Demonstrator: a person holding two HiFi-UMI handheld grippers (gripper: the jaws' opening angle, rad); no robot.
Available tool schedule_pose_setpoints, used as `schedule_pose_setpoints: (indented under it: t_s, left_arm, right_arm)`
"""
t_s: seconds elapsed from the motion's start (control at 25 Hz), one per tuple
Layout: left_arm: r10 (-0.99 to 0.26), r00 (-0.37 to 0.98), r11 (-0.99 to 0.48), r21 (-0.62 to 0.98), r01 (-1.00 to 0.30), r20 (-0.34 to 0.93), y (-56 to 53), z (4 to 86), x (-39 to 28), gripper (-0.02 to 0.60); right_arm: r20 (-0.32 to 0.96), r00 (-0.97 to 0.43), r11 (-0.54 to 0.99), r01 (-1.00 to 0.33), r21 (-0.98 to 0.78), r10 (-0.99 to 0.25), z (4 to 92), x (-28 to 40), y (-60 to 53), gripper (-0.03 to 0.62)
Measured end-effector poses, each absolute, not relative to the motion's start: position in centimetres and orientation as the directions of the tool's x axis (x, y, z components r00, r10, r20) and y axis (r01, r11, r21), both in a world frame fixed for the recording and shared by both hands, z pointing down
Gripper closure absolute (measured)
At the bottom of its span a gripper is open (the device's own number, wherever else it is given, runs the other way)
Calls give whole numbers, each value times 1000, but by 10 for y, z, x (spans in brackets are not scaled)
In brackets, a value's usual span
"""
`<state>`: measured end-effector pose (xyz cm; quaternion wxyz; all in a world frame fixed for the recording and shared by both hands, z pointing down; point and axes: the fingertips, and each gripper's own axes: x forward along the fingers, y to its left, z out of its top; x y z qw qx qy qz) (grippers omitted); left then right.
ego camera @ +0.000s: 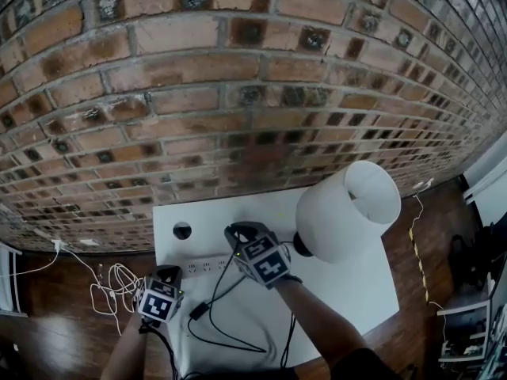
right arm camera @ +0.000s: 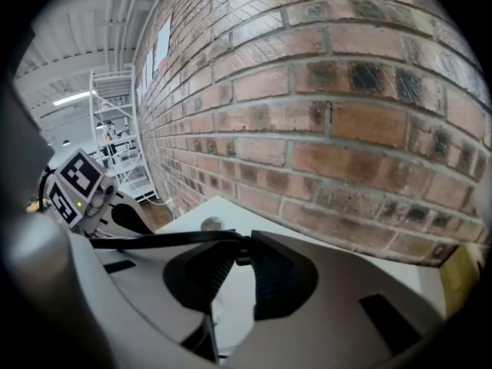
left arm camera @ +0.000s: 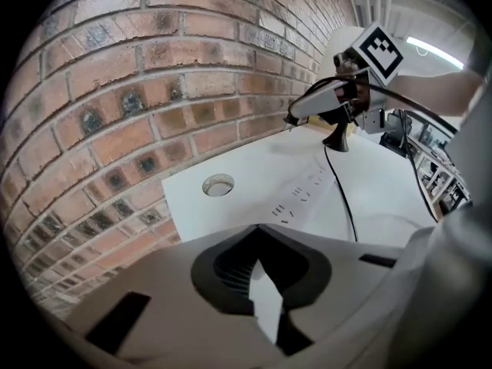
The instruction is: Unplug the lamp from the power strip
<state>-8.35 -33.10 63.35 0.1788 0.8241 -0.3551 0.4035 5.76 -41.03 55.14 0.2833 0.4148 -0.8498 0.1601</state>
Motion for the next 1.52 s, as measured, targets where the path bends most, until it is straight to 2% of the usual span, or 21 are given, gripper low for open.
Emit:
schedule_pose_setpoints:
  t_s: [0.28, 0.56, 0.72, 0.96, 1.2, 1.32, 1.44, 1.52]
  left_arm:
    - [-430, 427, -692, 13, -721, 795, -332, 635, -81, 569]
    - [-416, 412, -693, 10, -721, 811, -331, 636, -83, 569]
    - [-419, 404, -693, 1, -721, 813, -331, 637, -83, 569]
    - [-417, 400, -688, 4, -725, 816, -330, 637, -83, 569]
    - [-418, 403, -692, 3, -722, 814, -331, 636, -81, 569]
    - [-418, 405, -692, 4, -721, 813, -330, 637, -81, 569]
    - [-419, 404, -689, 5, -725, 813, -331, 637, -82, 569]
    - [-421, 406, -687, 7, -726, 811, -331, 636, -81, 569]
  right_arm:
    - [638, -409, 531, -847, 1, -653, 566, 86, -426, 520]
    - [713, -352, 512, -859, 11, -607, 595, 104, -423, 516]
    - [757, -335, 517, -856, 5, -561, 612, 106, -414, 453]
    - [773, -327, 537, -843, 21, -544, 609, 108, -408, 434]
    - [800, -226, 648, -720, 246, -556, 607, 111, -403, 434]
    - [829, -194, 697, -657, 287, -524, 610, 110, -397, 434]
    - [870, -115, 770, -531, 354, -480, 618, 113, -391, 434]
    - [889, -102, 792, -507, 339, -446, 619, 113, -387, 434]
